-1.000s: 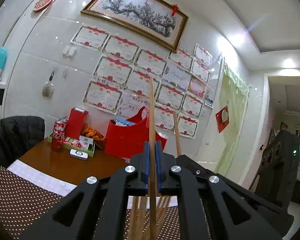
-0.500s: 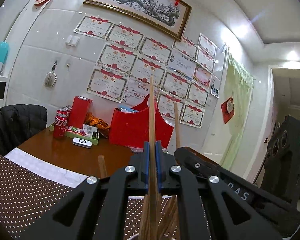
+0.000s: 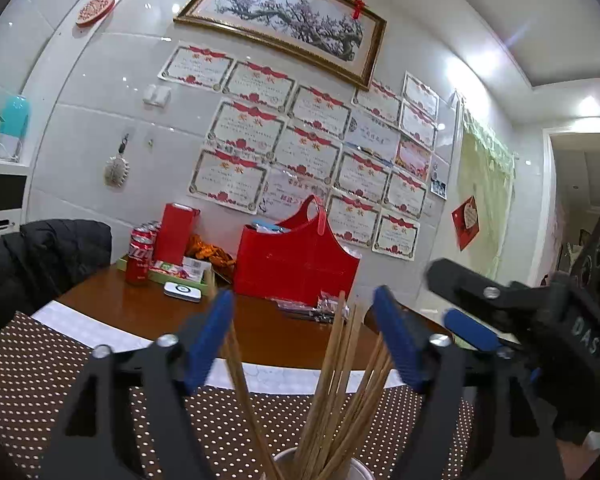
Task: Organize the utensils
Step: 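Lower both chopsticks into the pink cup and open both tools, then move both open tools back down to the last two chopsticks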
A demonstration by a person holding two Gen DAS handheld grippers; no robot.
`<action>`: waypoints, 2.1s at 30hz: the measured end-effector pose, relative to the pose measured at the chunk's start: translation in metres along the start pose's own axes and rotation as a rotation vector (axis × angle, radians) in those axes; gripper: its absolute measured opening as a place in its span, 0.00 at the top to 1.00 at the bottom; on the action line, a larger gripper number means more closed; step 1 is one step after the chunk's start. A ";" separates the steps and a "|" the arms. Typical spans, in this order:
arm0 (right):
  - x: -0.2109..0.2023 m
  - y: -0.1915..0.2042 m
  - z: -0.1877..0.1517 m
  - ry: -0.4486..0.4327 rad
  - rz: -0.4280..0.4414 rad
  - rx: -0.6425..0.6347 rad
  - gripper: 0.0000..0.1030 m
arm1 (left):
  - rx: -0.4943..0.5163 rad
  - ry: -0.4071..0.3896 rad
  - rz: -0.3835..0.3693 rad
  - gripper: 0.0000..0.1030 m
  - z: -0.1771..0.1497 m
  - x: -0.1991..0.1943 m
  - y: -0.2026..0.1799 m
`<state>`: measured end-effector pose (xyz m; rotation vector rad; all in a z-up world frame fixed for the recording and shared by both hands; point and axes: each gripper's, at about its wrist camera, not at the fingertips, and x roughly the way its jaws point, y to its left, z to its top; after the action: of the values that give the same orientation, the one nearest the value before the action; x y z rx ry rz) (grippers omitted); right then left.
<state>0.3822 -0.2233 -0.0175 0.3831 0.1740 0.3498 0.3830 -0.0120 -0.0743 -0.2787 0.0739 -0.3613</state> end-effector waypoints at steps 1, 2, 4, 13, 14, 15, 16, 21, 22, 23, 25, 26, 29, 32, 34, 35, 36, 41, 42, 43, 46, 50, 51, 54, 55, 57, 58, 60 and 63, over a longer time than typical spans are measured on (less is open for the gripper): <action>-0.006 0.000 0.004 -0.008 -0.012 -0.002 0.06 | 0.002 -0.006 0.008 0.22 0.003 -0.004 -0.002; -0.010 0.000 0.006 -0.008 -0.017 -0.003 0.06 | 0.007 -0.011 0.017 0.18 0.007 -0.010 -0.003; -0.020 0.000 0.012 -0.007 -0.031 -0.003 0.06 | 0.019 -0.014 0.030 0.15 0.014 -0.020 -0.007; -0.069 0.001 0.025 0.045 -0.094 -0.010 0.06 | 0.134 0.060 0.161 0.04 0.039 -0.075 -0.036; -0.076 0.002 0.024 0.058 -0.101 -0.015 0.06 | 0.147 0.072 0.172 0.04 0.041 -0.081 -0.039; -0.084 0.004 0.023 0.069 -0.106 -0.021 0.06 | 0.158 0.080 0.181 0.04 0.041 -0.089 -0.043; -0.090 0.005 0.023 0.076 -0.109 -0.026 0.06 | 0.165 0.085 0.188 0.04 0.042 -0.094 -0.045; -0.122 0.012 0.018 0.133 -0.134 -0.035 0.06 | 0.195 0.134 0.233 0.04 0.041 -0.128 -0.058; -0.129 0.014 0.017 0.148 -0.143 -0.037 0.06 | 0.199 0.143 0.241 0.04 0.040 -0.132 -0.059; -0.134 0.016 0.015 0.164 -0.149 -0.042 0.06 | 0.203 0.160 0.252 0.04 0.039 -0.137 -0.062; -0.144 0.019 0.011 0.198 -0.158 -0.056 0.06 | 0.210 0.188 0.262 0.04 0.037 -0.149 -0.067; -0.149 0.021 0.008 0.212 -0.164 -0.063 0.06 | 0.213 0.196 0.263 0.04 0.035 -0.153 -0.069; -0.163 0.024 -0.002 0.263 -0.181 -0.080 0.06 | 0.219 0.240 0.282 0.04 0.029 -0.166 -0.075; -0.173 0.023 -0.017 0.327 -0.197 -0.096 0.06 | 0.214 0.307 0.282 0.04 0.015 -0.177 -0.077; -0.177 0.021 -0.029 0.373 -0.205 -0.101 0.06 | 0.208 0.347 0.285 0.04 0.006 -0.179 -0.079; -0.179 0.019 -0.036 0.398 -0.206 -0.102 0.06 | 0.202 0.377 0.286 0.04 -0.002 -0.182 -0.078; -0.180 0.017 -0.042 0.418 -0.209 -0.101 0.06 | 0.199 0.404 0.285 0.04 -0.009 -0.183 -0.078; -0.187 0.000 -0.078 0.518 -0.222 -0.066 0.06 | 0.189 0.530 0.303 0.04 -0.046 -0.187 -0.073; -0.189 -0.002 -0.082 0.526 -0.225 -0.059 0.06 | 0.189 0.548 0.308 0.04 -0.053 -0.187 -0.071; -0.191 -0.006 -0.087 0.532 -0.230 -0.049 0.06 | 0.187 0.569 0.311 0.04 -0.060 -0.188 -0.070; -0.196 -0.015 -0.095 0.544 -0.243 -0.019 0.06 | 0.176 0.618 0.312 0.04 -0.077 -0.188 -0.067; -0.199 -0.019 -0.108 0.567 -0.240 -0.019 0.06 | 0.171 0.683 0.311 0.04 -0.100 -0.187 -0.068; -0.198 -0.019 -0.111 0.575 -0.238 -0.019 0.06 | 0.173 0.705 0.308 0.04 -0.108 -0.186 -0.069; -0.197 -0.023 -0.124 0.604 -0.241 -0.009 0.06 | 0.191 0.772 0.304 0.04 -0.131 -0.183 -0.074; -0.196 -0.023 -0.126 0.610 -0.241 -0.005 0.06 | 0.198 0.786 0.305 0.04 -0.136 -0.182 -0.075; -0.196 -0.026 -0.130 0.620 -0.246 0.001 0.06 | 0.209 0.829 0.303 0.04 -0.152 -0.180 -0.077; -0.197 -0.028 -0.132 0.624 -0.249 0.005 0.06 | 0.213 0.847 0.302 0.04 -0.159 -0.179 -0.077; -0.198 -0.031 -0.135 0.630 -0.258 0.011 0.06 | 0.223 0.873 0.305 0.04 -0.167 -0.175 -0.077; -0.198 -0.035 -0.140 0.644 -0.266 0.013 0.06 | 0.240 0.903 0.325 0.04 -0.180 -0.173 -0.075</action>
<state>0.1773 -0.2795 -0.1391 0.2454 0.8490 0.1988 0.1749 -0.0632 -0.2217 0.1536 0.9470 -0.1452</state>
